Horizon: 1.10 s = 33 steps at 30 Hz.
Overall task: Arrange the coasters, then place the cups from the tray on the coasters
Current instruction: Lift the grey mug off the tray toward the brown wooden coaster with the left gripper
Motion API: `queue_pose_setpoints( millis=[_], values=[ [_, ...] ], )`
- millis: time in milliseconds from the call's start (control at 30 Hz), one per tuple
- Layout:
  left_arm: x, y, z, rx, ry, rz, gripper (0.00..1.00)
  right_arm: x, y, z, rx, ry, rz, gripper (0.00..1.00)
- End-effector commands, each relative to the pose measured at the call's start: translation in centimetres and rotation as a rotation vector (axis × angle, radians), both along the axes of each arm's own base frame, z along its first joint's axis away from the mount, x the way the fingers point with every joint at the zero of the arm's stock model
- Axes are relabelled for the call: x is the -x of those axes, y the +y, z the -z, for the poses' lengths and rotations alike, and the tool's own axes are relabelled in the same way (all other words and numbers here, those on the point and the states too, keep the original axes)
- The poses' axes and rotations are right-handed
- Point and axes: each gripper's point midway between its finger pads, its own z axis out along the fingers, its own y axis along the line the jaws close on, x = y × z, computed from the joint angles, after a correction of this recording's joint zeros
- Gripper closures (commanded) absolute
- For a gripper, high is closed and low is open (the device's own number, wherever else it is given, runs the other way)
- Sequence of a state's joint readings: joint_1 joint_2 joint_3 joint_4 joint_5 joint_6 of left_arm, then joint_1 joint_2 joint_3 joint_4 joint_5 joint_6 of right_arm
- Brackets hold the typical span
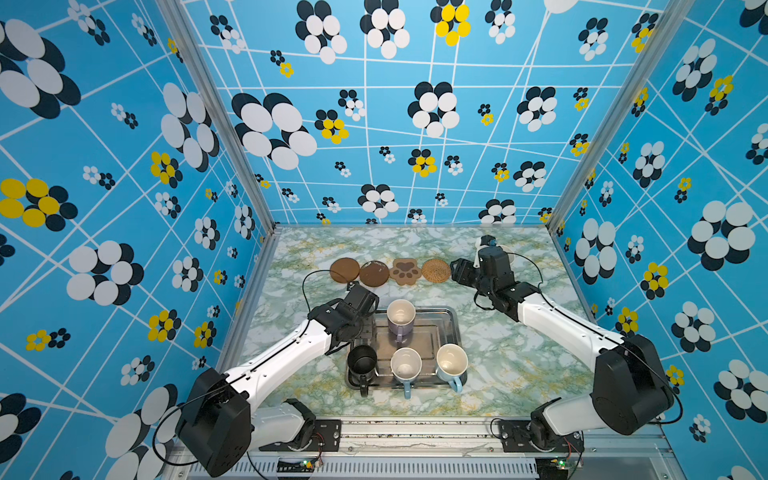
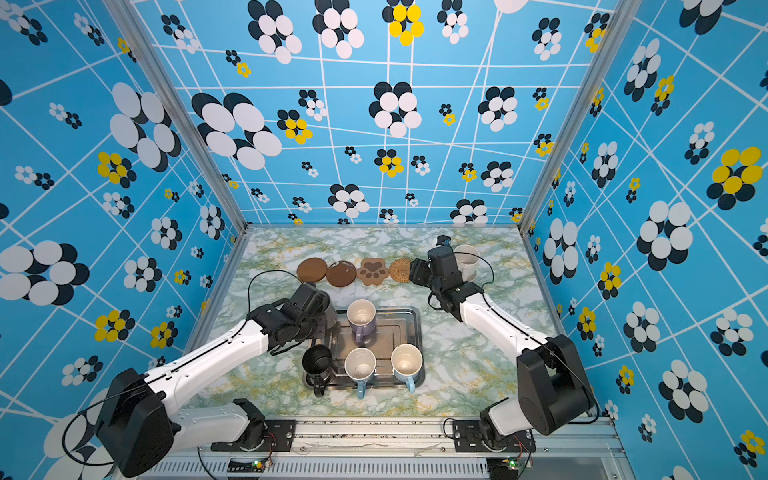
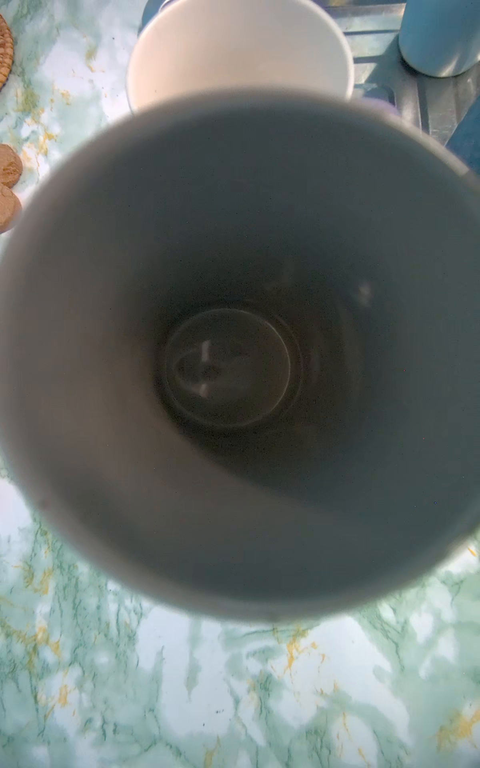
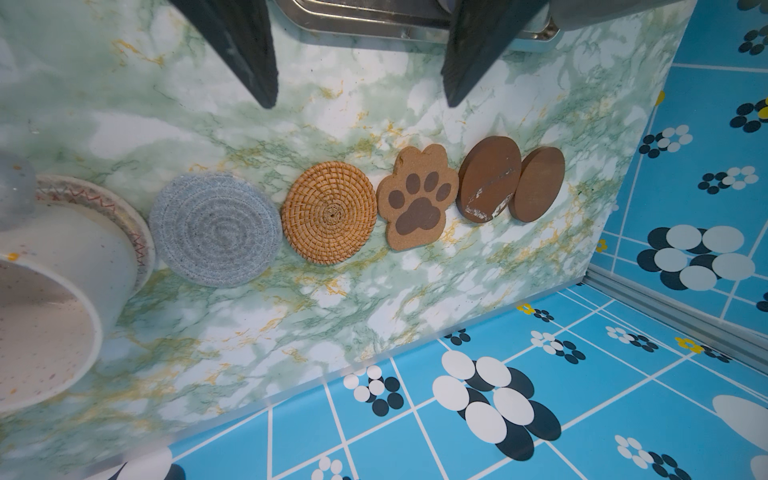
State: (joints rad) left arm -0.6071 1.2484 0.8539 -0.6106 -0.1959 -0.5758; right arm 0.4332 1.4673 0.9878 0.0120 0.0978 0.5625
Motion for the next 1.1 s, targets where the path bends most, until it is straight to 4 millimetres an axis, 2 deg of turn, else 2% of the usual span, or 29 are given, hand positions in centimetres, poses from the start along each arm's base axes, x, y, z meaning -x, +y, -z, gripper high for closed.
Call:
queue_pose_setpoints(
  millis=[0, 267, 567, 833, 1067],
  values=[
    [-1.5, 0.4, -3.2, -0.003, -0.102, -0.019, 1.00, -0.7, 0.2, -0.5, -0.024, -0.015, 0.005, 0.35],
    [-3.2, 1.1, -5.7, -0.012, -0.136, -0.032, 1.00, -0.5, 0.1, -0.4, -0.026, -0.010, -0.002, 0.35],
    [-7.4, 2.3, -8.0, -0.019, -0.168, -0.061, 1.00, -0.6, -0.1, -0.4, -0.040, -0.007, -0.013, 0.35],
    [-11.3, 2.9, -8.7, -0.008, -0.193, -0.090, 1.00, -0.7, -0.5, 0.1, -0.054, 0.001, -0.011, 0.35],
    [-14.7, 4.4, -8.4, 0.001, -0.187, -0.124, 1.00, -0.9, -1.4, 0.6, -0.055, 0.008, 0.006, 0.35]
  ],
)
